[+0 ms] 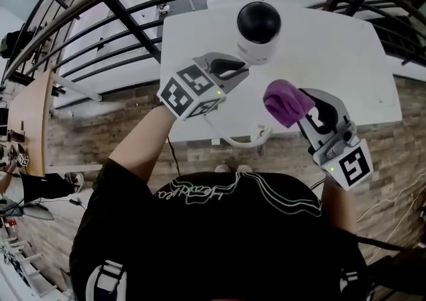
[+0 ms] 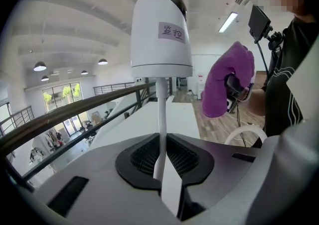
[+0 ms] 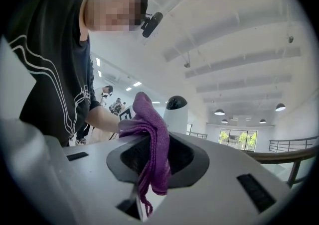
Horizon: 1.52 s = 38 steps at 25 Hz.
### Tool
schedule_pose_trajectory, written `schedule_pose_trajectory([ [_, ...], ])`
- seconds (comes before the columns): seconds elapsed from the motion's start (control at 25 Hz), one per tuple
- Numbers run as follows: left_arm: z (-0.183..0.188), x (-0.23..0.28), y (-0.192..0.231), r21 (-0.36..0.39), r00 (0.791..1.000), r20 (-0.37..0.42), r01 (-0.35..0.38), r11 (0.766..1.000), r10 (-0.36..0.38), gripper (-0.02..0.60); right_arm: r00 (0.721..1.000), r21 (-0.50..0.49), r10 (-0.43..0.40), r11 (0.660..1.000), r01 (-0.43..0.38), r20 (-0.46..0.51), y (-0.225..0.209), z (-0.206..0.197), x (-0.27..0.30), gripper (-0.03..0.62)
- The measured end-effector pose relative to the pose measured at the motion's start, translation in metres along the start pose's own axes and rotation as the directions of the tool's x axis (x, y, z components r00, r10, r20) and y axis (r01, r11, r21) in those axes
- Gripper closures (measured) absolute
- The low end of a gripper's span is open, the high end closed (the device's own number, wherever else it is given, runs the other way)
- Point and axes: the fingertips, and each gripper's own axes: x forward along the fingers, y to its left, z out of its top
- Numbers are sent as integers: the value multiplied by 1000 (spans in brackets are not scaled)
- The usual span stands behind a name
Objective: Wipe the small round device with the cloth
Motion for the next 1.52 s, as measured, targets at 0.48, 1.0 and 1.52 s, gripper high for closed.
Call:
schedule_pose_trajectory([
  [0.48, -7, 8, 3, -1, 993, 21, 116, 993, -116, 531, 995, -39, -58, 998, 55, -85, -3, -9, 1, 522],
  [1.0, -9, 3, 1, -33, 910, 111, 405, 914, -399, 531, 851, -293, -497, 850, 437, -172, 15, 33, 36, 522],
  [1.52, -11, 0, -4, -49, 838, 177, 531, 846, -516, 531, 628, -514, -775, 569, 642, -72, 37, 100, 93, 522],
])
